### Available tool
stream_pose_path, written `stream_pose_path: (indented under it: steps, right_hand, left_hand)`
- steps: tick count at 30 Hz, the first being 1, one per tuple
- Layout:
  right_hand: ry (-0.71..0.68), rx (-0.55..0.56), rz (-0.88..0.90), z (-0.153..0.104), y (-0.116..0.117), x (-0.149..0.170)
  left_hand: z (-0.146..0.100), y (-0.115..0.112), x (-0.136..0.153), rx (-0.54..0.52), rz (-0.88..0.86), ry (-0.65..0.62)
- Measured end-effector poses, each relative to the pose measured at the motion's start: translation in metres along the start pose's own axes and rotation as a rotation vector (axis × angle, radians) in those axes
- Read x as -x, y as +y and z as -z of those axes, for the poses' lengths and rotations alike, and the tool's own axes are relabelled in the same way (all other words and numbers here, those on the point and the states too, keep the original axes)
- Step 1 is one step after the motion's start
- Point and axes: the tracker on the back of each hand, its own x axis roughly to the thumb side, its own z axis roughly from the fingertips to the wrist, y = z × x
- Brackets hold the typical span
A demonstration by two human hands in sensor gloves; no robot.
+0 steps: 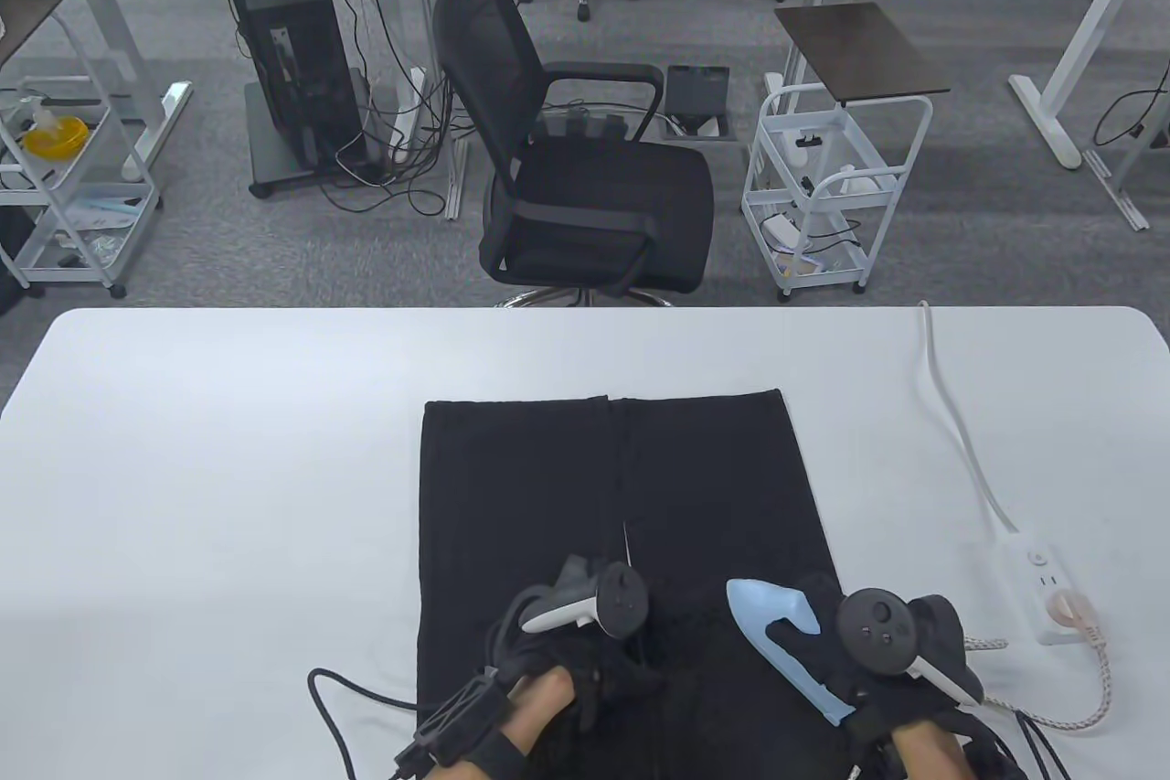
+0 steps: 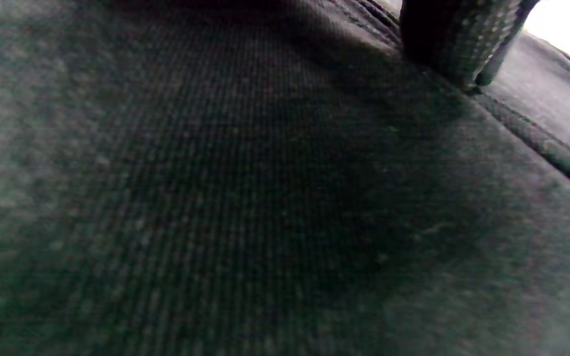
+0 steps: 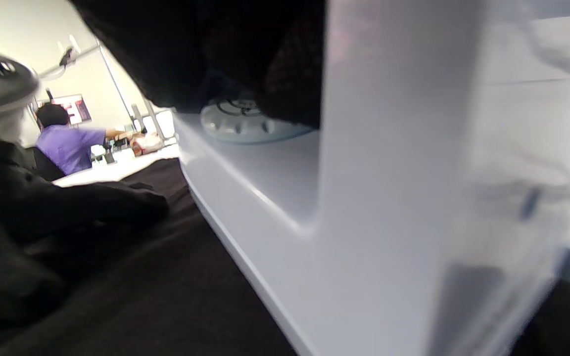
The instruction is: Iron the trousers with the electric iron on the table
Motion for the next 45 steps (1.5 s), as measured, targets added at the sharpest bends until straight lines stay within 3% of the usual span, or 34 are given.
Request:
stream_pose_path:
  steps: [4,9,13,20,27,29,35,40,45]
  right_hand:
    - [-0.011,-0.071,-0.103,0.008,0.001,-0.014]
    - [0.007,-0.334,-0.317,0.052,0.021,-0.041]
    - [0.042,-0.303,-0.35,0.097,0.02,-0.047]
    - [0.135,-0.211,-0.287,0.187,0.015,-0.031]
    - [0.313,-0.071,-0.224,0.228,0.01,-0.011]
    - [0.368,-0.075,-0.207,0.231,0.009,-0.009]
    - [0.361,-0.123,-0.195,0.218,0.01,-0.009]
    - [0.222,-0.181,-0.195,0.183,0.013,-0.014]
    - [0.102,-0.2,-0.22,0.124,0.02,-0.026]
  left_hand:
    - [-0.011,-0.011,-0.013,0.045,0.05,-0.006]
    - [-0.014,-0.017,-0.014,0.031,0.034,-0.017]
    - [-0.013,-0.017,-0.014,0.022,0.047,-0.019]
    - [-0.013,-0.016,-0.016,0.045,0.048,-0.019]
    - [-0.013,-0.016,-0.016,0.066,0.05,-0.02]
    - [-0.013,-0.017,-0.016,0.067,0.044,-0.02]
    - [-0.013,-0.018,-0.015,0.07,0.04,-0.02]
    - [-0.014,-0.018,-0.014,0.074,0.037,-0.02]
    - [-0.014,-0.019,-0.013,0.083,0.02,-0.013]
